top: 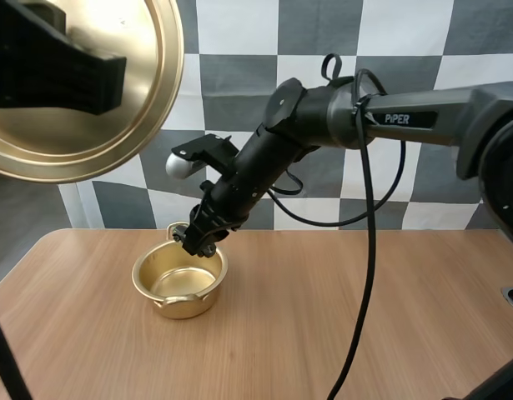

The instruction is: Open the pot, put the car inside, and close it

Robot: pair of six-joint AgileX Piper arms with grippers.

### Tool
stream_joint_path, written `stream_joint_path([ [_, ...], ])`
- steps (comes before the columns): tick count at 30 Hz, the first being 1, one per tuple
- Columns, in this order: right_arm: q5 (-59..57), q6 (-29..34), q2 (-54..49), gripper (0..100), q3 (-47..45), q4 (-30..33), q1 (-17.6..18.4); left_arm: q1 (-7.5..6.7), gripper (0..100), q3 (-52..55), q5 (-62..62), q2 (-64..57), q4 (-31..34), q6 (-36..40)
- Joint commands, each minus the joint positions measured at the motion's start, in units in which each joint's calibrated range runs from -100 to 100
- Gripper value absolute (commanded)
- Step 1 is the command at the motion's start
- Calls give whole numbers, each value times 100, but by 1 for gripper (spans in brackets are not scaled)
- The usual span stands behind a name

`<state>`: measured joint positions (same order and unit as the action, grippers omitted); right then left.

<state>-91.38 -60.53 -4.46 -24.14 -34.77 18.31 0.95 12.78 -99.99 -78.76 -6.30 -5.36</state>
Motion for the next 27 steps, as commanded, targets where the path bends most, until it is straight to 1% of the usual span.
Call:
stream_joint_path([
  [1, 416, 140, 210, 0, 153, 234, 102, 3, 0, -1, -1, -5, -67, 0],
  [6, 701, 451, 700, 0, 483, 675, 102, 3, 0, -1, -1, -50, -93, 0],
  [9, 701, 484, 1028, 0, 657, 751, 102, 3, 0, -1, -1, -125, -283, 0],
  [14, 679, 577, 1546, 0, 834, 762, 136, 3, 0, -1, -1, -252, -350, -105],
  [20, 879, 557, 1936, 0, 834, 774, 385, 3, 0, -1, -1, -281, -350, -103],
  [24, 1068, 601, 2144, 0, 972, 1089, 583, 3, 0, -1, -1, -280, -361, -103],
  [27, 1081, 710, 2292, 0, 1178, 1201, 633, 13, 0, -1, -1, -280, -360, -103],
])
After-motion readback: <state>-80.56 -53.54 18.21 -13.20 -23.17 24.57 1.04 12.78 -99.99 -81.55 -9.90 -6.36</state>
